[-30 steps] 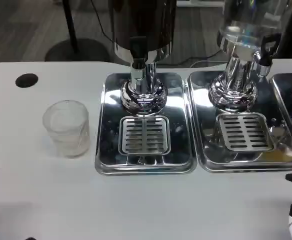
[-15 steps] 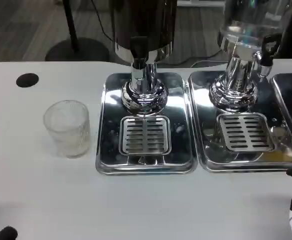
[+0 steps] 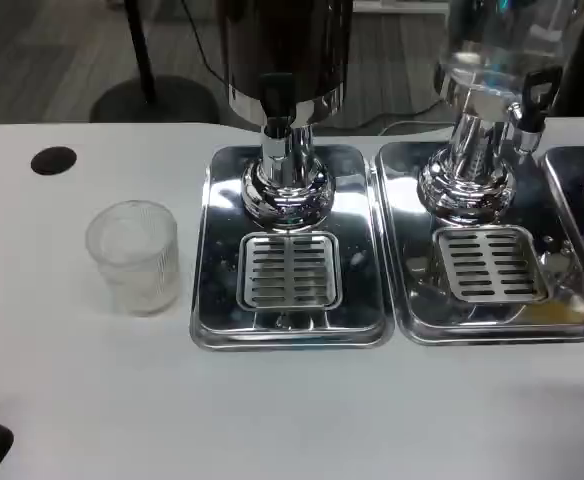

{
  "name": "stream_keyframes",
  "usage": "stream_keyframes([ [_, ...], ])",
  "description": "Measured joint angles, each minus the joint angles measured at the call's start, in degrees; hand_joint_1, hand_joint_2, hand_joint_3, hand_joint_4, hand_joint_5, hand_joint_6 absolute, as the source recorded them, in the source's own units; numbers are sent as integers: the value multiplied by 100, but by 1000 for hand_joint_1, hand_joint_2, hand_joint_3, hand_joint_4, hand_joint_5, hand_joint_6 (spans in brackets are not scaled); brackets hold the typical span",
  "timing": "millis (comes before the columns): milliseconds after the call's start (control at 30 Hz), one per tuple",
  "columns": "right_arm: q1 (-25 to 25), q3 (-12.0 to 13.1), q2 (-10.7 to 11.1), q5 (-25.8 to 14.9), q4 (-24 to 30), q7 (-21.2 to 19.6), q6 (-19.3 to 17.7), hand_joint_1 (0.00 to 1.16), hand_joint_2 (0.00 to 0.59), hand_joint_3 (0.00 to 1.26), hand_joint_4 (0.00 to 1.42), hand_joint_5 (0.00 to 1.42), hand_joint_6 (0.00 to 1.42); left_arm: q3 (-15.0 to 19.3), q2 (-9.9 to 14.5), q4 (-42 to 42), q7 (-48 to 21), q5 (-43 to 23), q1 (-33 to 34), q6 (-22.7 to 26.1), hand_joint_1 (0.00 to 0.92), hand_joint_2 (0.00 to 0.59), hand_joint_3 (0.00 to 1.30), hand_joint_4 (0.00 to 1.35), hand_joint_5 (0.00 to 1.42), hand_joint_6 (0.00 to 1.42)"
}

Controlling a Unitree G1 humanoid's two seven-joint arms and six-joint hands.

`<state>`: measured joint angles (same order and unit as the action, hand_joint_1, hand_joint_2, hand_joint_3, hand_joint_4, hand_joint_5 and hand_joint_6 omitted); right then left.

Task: Grasp the cup under the faucet to collect the drink, then remove the cup.

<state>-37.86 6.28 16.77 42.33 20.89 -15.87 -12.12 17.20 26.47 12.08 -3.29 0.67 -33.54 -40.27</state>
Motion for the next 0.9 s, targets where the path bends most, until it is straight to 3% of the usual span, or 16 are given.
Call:
stream_keyframes([
  [367,144,0,-1,0,-7,76,19,716,524,312,239,133,45,200,-125,-16,-259,-211,20,52,133,51,0,0,0,0],
  [533,144,4,0,-3,-8,89,19,716,524,312,239,139,45,248,-279,59,-444,-687,243,346,135,51,0,0,0,0],
  [900,156,6,-9,-4,-7,91,19,711,519,312,239,143,45,297,-299,331,-461,-755,819,840,151,52,0,0,0,0],
])
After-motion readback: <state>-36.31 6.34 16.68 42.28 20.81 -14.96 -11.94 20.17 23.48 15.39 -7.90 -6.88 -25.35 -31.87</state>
